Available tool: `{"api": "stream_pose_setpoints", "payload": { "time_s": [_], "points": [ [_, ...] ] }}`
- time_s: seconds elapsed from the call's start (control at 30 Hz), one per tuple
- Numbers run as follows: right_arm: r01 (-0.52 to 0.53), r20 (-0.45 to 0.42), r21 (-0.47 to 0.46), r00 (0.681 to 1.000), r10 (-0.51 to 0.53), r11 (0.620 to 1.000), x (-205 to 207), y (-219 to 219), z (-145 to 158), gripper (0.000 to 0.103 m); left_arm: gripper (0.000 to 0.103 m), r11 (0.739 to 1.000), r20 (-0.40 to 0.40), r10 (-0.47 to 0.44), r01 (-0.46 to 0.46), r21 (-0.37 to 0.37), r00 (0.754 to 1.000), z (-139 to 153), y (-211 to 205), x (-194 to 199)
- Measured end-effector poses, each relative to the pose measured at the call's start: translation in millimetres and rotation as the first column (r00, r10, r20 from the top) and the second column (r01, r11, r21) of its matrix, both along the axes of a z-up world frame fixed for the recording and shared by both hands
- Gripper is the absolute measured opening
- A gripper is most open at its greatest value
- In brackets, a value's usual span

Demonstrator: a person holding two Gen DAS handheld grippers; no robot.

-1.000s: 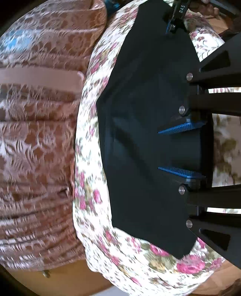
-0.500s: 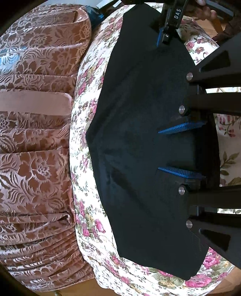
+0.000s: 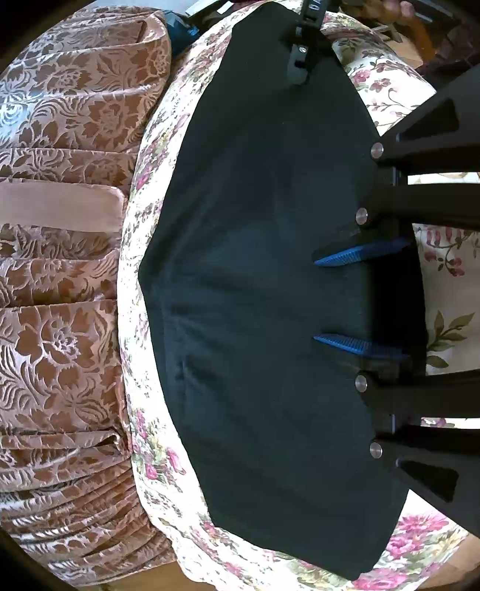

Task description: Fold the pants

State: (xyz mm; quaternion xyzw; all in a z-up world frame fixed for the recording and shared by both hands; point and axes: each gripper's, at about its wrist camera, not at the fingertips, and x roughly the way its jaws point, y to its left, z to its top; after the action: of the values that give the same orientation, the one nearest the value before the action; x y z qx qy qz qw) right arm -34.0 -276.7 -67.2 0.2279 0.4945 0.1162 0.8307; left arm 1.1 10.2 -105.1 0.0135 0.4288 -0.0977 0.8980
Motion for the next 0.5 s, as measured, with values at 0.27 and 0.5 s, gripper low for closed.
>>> {"api": "stream_pose_setpoints", "payload": {
  "time_s": [0.27,0.5],
  "points": [
    [0.263,0.036,0.081,0.963,-0.266,0.961,-33.2,-86.6,29.7,0.028,0.039,0.998,-0.022,0.007,-0.008,-0.056,1.0,-1.6,7.4,2.1],
    [0.667,0.026,0.134,0.737,-0.676,0.733,-112.1,-223.1,43.1,0.04,0.04,0.997,-0.044,0.021,-0.024,-0.074,0.999,-1.4,8.5,4.7]
  ]
}}
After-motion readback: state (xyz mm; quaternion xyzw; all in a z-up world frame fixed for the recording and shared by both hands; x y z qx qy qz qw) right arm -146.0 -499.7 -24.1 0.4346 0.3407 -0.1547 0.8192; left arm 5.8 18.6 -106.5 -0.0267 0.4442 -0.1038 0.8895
